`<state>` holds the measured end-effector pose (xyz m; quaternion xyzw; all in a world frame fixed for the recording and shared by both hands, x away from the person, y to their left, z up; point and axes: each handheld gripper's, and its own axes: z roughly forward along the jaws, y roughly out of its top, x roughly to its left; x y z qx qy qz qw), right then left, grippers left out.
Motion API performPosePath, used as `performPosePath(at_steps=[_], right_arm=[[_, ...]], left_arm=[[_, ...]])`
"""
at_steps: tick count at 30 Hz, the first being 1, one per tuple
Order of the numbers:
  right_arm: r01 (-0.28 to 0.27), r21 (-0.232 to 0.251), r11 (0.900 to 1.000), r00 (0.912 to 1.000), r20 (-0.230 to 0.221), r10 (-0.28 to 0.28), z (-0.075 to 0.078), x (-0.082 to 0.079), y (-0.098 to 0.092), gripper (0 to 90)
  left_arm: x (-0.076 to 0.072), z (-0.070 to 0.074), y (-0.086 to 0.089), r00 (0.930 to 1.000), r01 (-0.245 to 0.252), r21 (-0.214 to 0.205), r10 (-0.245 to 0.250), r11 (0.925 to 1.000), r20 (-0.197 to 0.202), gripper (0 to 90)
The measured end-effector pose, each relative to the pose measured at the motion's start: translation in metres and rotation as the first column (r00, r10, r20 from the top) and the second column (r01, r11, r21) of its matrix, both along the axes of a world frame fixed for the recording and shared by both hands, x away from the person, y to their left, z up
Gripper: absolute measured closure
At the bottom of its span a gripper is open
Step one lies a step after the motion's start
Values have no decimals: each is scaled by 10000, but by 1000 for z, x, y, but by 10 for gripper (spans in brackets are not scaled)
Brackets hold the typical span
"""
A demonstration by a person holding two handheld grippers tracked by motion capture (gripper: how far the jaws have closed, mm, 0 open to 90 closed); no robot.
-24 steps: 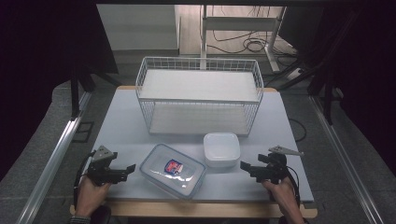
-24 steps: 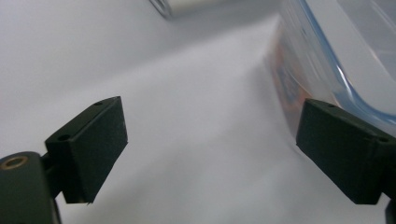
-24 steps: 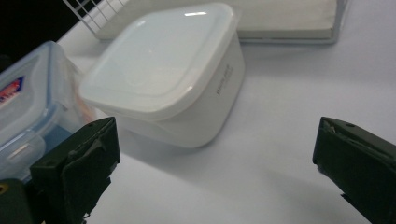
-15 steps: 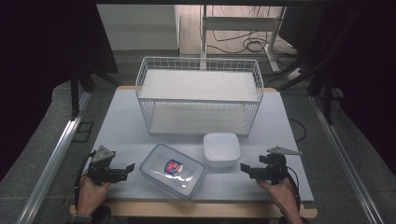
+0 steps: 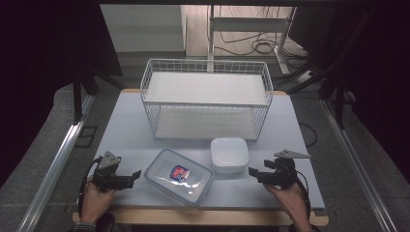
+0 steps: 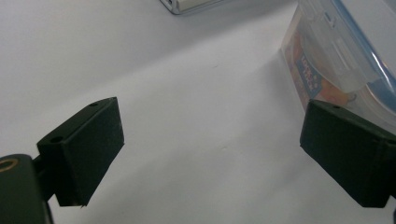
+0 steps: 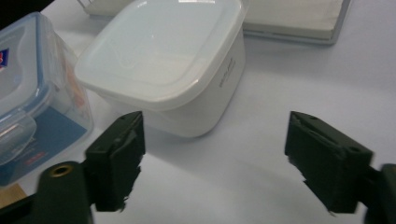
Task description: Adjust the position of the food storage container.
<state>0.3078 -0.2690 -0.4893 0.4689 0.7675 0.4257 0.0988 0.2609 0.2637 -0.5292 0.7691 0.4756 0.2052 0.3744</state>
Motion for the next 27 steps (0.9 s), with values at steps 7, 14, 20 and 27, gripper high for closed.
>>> performPosePath(at_steps=[7, 14, 20, 27], right_arm=[[-395, -392, 9984, 9981, 458, 413, 14, 0, 1, 423], [-722, -822, 9940, 9932, 852, 792, 32, 2, 10, 637], [-1221, -1041, 9870, 9879, 828, 1310, 37, 8, 23, 787], [-1951, -1370, 9712, 9760, 708, 2061, 37, 16, 51, 891]], left_arm=[[0, -1, 0, 10000, -11, -25, 11, 10000, -62, 63], [0, 0, 0, 10000, -3, -79, 2, 10000, -40, 64], [0, 0, -1, 10000, 26, -34, -26, 10000, -45, 68], [0, -1, -1, 9999, 96, -50, -97, 9999, -105, 71]])
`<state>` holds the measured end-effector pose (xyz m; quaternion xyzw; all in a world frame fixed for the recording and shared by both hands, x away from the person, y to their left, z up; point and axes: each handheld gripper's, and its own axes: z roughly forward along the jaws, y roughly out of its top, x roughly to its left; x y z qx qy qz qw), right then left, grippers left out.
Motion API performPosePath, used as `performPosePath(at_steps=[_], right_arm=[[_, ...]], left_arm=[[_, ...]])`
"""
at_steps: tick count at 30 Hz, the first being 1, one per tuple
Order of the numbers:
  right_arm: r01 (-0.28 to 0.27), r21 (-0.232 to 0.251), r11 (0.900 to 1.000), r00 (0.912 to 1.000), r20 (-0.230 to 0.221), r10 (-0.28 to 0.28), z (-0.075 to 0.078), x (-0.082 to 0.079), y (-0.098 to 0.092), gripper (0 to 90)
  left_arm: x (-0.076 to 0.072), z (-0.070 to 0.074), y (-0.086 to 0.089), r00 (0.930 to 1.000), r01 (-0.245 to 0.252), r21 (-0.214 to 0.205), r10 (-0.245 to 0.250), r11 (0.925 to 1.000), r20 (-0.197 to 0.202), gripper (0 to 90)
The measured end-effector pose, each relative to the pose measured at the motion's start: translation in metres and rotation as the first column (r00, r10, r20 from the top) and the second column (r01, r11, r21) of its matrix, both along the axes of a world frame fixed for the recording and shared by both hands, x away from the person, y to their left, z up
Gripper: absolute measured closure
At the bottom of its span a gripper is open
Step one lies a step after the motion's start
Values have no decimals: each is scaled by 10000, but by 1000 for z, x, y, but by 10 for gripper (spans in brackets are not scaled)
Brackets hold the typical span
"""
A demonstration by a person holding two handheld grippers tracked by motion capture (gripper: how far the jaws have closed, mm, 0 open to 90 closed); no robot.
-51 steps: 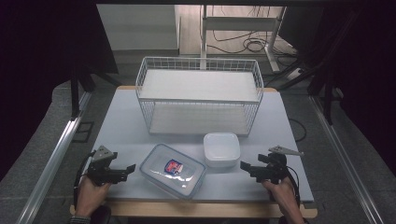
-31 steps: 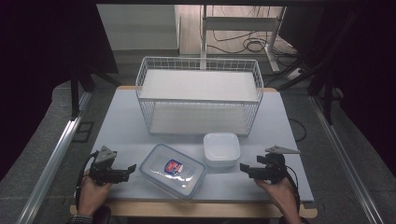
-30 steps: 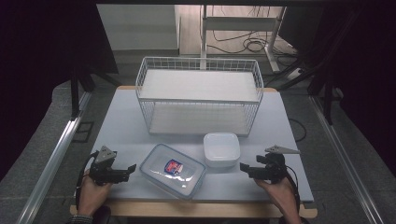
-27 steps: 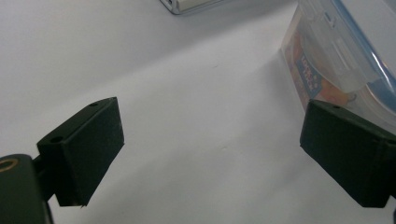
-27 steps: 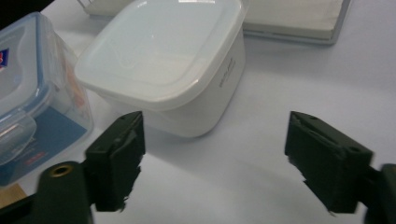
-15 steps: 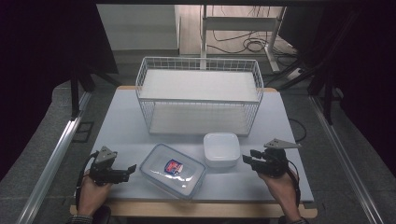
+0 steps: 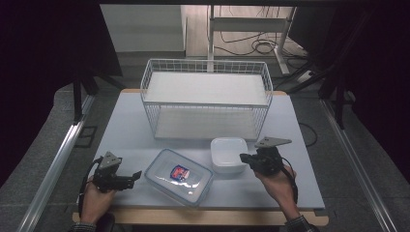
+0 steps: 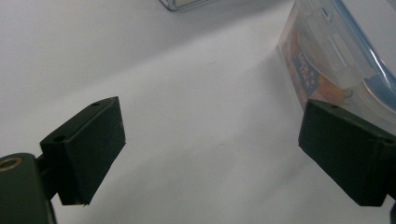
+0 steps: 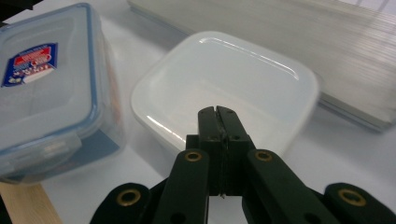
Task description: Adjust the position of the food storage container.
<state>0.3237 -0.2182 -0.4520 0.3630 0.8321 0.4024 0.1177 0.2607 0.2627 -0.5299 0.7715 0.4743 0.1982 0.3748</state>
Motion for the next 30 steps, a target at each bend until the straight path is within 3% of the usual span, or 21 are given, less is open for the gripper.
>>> performPosePath(at_steps=[7, 15, 30], right_arm=[[-643, -26, 9979, 9979, -61, 642, 2, 11, 34, 892], [-1010, -11, 9949, 9948, -139, 1010, -2, 25, 68, 892], [-1551, -373, 9872, 9878, -173, 1546, -11, 35, 102, 892]], left_arm=[[0, -1, 0, 10000, 20, -3, -20, 10000, -69, 73], [0, -1, 0, 9999, -10, -14, 10, 10000, -131, 74], [1, -1, 1, 9998, -19, 2, 19, 10000, -182, 77]])
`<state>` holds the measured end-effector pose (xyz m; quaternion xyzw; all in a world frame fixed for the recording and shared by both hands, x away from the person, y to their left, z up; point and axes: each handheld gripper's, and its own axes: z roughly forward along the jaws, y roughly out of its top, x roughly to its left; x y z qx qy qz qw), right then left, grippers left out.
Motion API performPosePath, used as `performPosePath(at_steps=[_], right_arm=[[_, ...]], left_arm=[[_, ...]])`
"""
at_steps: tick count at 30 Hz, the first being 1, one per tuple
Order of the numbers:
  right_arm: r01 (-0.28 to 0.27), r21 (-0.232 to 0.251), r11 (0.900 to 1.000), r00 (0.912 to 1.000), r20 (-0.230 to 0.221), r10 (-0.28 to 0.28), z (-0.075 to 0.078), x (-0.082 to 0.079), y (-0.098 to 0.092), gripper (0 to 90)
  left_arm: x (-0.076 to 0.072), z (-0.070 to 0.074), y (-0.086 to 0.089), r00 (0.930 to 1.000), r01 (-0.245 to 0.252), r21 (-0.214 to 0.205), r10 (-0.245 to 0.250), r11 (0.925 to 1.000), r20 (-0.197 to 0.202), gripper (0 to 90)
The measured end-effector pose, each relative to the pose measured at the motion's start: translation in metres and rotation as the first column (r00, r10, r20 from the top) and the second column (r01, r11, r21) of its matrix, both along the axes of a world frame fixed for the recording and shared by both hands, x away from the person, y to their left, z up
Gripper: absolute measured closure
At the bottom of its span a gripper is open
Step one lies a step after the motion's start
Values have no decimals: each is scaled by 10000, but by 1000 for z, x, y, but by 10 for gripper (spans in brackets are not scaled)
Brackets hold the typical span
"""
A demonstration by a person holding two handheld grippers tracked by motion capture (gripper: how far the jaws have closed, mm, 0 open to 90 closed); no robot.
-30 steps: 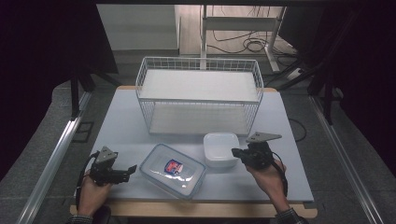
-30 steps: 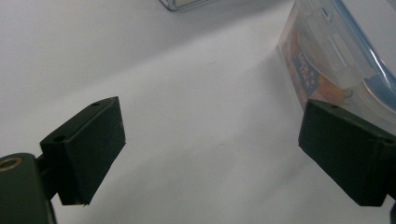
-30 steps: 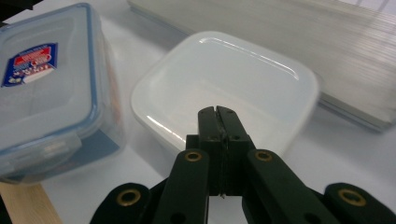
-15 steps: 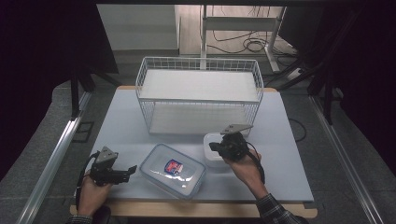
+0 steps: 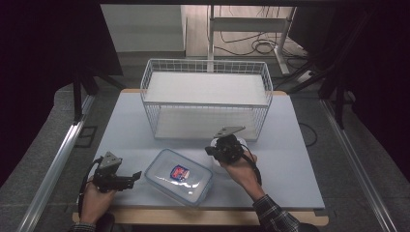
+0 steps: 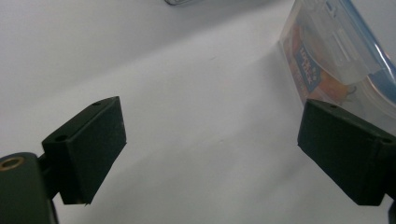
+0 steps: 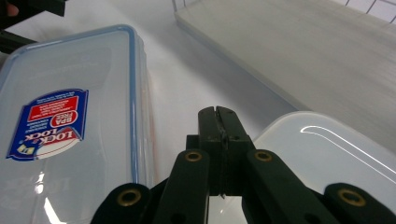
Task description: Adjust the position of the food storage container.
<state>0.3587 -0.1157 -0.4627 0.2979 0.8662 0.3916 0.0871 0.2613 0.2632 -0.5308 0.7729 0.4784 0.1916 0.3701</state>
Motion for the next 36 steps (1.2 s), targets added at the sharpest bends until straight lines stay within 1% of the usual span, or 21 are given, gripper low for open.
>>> performPosePath(at_steps=[1, 2, 5, 8, 14, 17, 18, 19, 21, 22, 23, 25, 26, 30, 31, 33, 36], right_arm=[[0, 0, 10000, 10000, 0, 0, 0, 0, 0, 892], [-1, -115, 9999, 10000, -60, 1, -4, 2, 3, 892], [46, -248, 9997, 10000, -85, -48, -8, 5, 5, 892], [173, -426, 9989, 9997, -151, -180, -14, 11, 8, 893], [250, -604, 9979, 9996, -88, -256, -14, 12, 10, 892], [494, -660, 9966, 9988, -40, -498, -13, 14, 2, 892], [494, -660, 9966, 9988, -40, -498, -13, 14, 2, 892], [615, -655, 9960, 9981, -37, -618, -13, 14, -3, 892], [669, -645, 9957, 9977, -29, -673, -13, 14, -6, 893], [804, -570, 9951, 9967, -66, -809, -13, 14, -13, 892], [804, -570, 9951, 9967, -66, -809, -13, 14, -13, 892], [942, -568, 9939, 9955, -42, -946, -13, 14, -21, 893], [942, -568, 9939, 9955, -42, -946, -13, 14, -21, 893], [1217, -473, 9914, 9925, -58, -1221, -13, 14, -33, 893], [1360, -460, 9896, 9906, -54, -1364, -13, 14, -40, 893], [1404, -471, 9890, 9900, -50, -1408, -13, 14, -42, 892], [1662, -480, 9849, 9860, -78, -1668, -13, 13, -52, 893]], left_arm=[[0, 0, 0, 10000, 1, 6, -1, 10000, -1, 77], [0, 0, 0, 10000, 4, 16, -4, 10000, -8, 78], [0, 0, -1, 10000, 1, 64, -1, 10000, -36, 78], [0, 0, -1, 10000, 7, 73, -6, 10000, -52, 78], [0, -1, -1, 10000, 25, 70, -24, 10000, -63, 79], [0, -1, -1, 10000, 56, 85, -55, 9999, -71, 79], [0, -1, -1, 10000, 62, 91, -61, 9999, -76, 79], [0, -1, -2, 9999, 67, 100, -67, 9999, -79, 79], [1, -1, -2, 9999, 68, 113, -67, 9999, -90, 79], [1, -1, -2, 9999, 65, 113, -64, 9999, -88, 79], [1, -1, -2, 9999, 65, 113, -64, 9999, -88, 79], [0, -1, -3, 10000, 58, 119, -58, 9999, -64, 79], [0, -1, -3, 10000, 65, 122, -64, 9999, -56, 79], [1, -1, -3, 9999, 87, 121, -86, 9999, -61, 80], [1, -1, -3, 9999, 96, 118, -95, 9999, -71, 80], [1, -1, -3, 9999, 96, 118, -95, 9999, -73, 80], [1, -1, -4, 9999, 104, 113, -103, 9999, -75, 80]])
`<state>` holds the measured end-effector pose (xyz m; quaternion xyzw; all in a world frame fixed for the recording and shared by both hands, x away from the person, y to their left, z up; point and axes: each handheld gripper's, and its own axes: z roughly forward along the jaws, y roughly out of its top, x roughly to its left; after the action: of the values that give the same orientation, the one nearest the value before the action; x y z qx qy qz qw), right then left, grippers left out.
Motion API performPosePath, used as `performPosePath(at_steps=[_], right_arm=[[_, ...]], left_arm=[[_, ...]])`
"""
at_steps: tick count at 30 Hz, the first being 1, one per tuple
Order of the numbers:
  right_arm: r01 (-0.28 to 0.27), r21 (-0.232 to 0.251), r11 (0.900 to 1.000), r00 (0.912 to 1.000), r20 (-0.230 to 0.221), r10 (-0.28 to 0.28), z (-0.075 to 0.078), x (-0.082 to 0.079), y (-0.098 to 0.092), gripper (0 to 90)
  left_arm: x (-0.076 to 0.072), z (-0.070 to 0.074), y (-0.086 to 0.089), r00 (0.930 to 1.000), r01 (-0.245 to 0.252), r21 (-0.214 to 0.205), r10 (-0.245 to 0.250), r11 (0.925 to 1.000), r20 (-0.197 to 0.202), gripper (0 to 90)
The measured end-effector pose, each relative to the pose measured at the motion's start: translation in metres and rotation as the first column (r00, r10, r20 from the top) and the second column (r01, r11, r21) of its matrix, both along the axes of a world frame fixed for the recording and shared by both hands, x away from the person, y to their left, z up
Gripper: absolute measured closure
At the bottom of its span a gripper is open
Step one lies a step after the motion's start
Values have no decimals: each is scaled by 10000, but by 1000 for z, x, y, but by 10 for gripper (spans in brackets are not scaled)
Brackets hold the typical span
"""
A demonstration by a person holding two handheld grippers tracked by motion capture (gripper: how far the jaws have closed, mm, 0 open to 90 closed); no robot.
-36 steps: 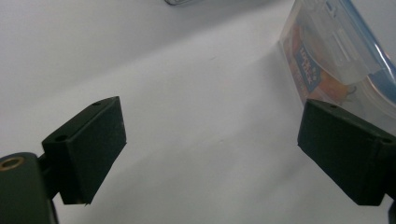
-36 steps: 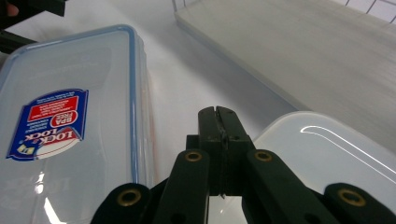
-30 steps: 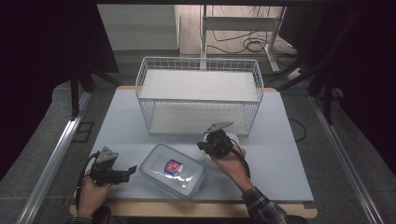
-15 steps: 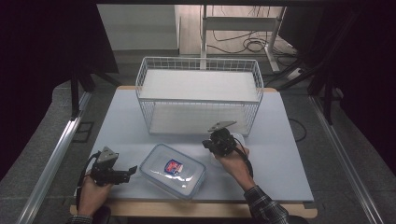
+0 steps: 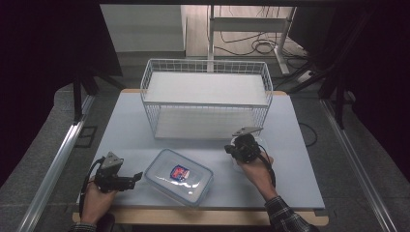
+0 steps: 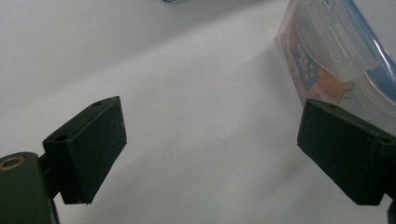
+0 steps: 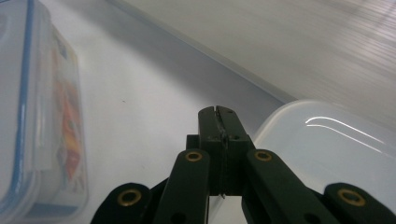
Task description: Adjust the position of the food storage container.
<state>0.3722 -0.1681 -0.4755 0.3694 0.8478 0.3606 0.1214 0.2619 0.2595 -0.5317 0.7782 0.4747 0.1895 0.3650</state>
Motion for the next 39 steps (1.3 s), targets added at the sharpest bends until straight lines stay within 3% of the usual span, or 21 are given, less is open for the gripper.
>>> performPosePath(at_steps=[14, 22, 25, 30, 31, 34, 37, 39], right_arm=[[1139, -45, 9935, 9935, 4, -1139, -1, -3, -53, 892], [2006, 174, 9795, 9797, -7, -2006, 0, -9, -92, 892], [2164, 201, 9761, 9763, 25, -2165, 0, -10, -100, 892], [2471, 239, 9687, 9689, 81, -2474, 1, -12, -115, 892], [2671, 279, 9633, 9635, 101, -2674, 1, -13, -122, 892], [2834, 237, 9587, 9586, 204, -2839, 1, -16, -124, 892], [2644, 294, 9640, 9638, 285, -2652, 3, -20, -121, 891], [2408, 401, 9697, 9699, 272, -2420, 4, -25, -117, 891]], left_arm=[[0, 0, -2, 10000, 67, 11, -67, 10000, 8, 81], [0, 1, -3, 9999, 130, -66, -129, 9999, 10, 82], [0, 1, -3, 9999, 154, -299, -153, 9994, 35, 80], [0, 1, -4, 9998, 208, -292, -209, 9994, -25, 77], [0, 1, -5, 9997, 251, -276, -253, 9993, -70, 73], [0, 2, -7, 9992, 332, -216, -337, 9992, -199, 72], [-1, 4, -9, 9991, 310, -151, -314, 9994, -268, 94], [-2, 7, -9, 9985, 413, -201, -420, 9989, -348, 161]])
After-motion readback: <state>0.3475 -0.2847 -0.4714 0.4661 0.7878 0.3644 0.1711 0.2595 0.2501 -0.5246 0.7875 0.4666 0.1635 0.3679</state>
